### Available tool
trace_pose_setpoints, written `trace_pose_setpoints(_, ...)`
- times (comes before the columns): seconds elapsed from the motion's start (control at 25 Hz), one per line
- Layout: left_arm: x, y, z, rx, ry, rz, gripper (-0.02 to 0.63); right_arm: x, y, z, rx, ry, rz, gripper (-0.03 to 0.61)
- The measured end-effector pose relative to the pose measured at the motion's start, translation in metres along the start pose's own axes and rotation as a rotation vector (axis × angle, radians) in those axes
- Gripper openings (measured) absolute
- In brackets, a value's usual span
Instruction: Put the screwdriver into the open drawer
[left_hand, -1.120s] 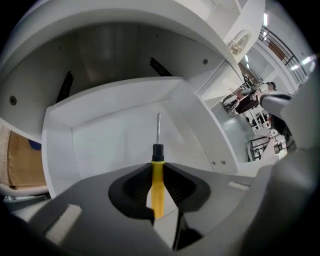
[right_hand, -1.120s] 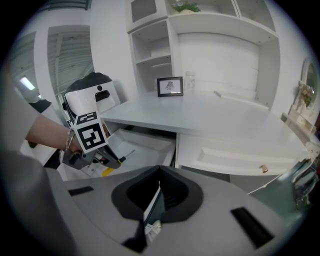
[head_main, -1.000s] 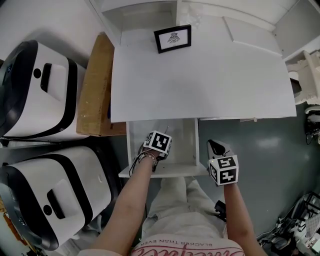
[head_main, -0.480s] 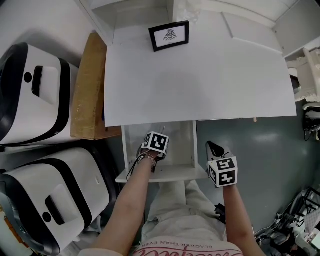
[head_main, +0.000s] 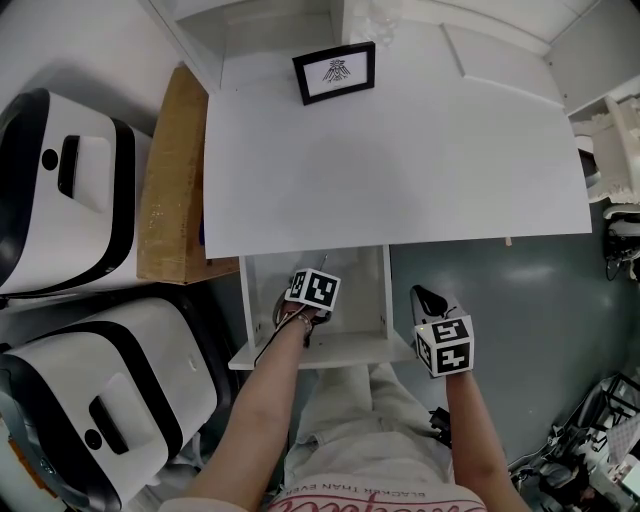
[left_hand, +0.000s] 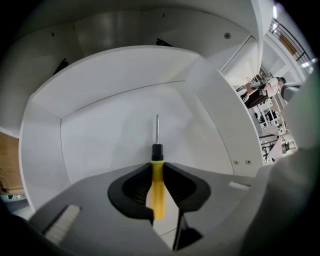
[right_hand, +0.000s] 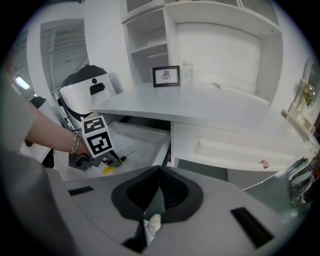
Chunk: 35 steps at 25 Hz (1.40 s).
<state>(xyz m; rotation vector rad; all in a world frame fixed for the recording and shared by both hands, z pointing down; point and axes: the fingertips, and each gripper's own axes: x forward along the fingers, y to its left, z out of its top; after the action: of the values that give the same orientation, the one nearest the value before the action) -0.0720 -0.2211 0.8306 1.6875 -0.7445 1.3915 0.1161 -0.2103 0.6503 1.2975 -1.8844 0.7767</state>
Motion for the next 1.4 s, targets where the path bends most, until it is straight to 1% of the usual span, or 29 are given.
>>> trace_pose_setpoints(0.08, 0.0, -0.001, 0.0, 0.006, -0.001, -0.002, 0.086, 0.0, 0.0, 0.0, 0.0, 0.001, 0.003, 0.008)
trace_pose_setpoints(0.16, 0.0, -0.006, 0.0, 0.0, -0.002, -0.02, 0.119, 0.001, 0.002, 0.001, -0.003, 0.0, 0.008, 0.007)
trace_pose_setpoints(0.2, 0.001, -0.01, 0.001, -0.004, -0.002, -0.033, 0.149, 0.002, 0.002, 0.002, -0.005, -0.001, 0.011, 0.008)
trace_pose_setpoints(0.32, 0.0, -0.02, 0.003, -0.013, -0.005, -0.054, 0.272, 0.003, 0.003, 0.006, -0.008, -0.006, 0.019, 0.008)
trace_pose_setpoints(0.36, -0.001, -0.021, 0.004, -0.012, -0.009, -0.047, 0.293, 0.003, 0.004, 0.007, -0.009, -0.009, 0.021, 0.007)
trace_pose_setpoints(0.56, -0.011, -0.013, 0.004, 0.005, -0.024, -0.013, 0.335, 0.0, 0.006, 0.013, -0.016, -0.022, 0.028, 0.008)
trace_pose_setpoints(1.12, -0.051, -0.006, 0.004, -0.032, -0.079, 0.015, 0.337, -0.019, 0.003, 0.033, -0.029, -0.075, 0.029, 0.008)
trace_pose_setpoints(1.4, -0.079, 0.003, 0.001, -0.069, -0.123, 0.042, 0.337, -0.029, 0.008, 0.047, -0.047, -0.115, 0.04, 0.008)
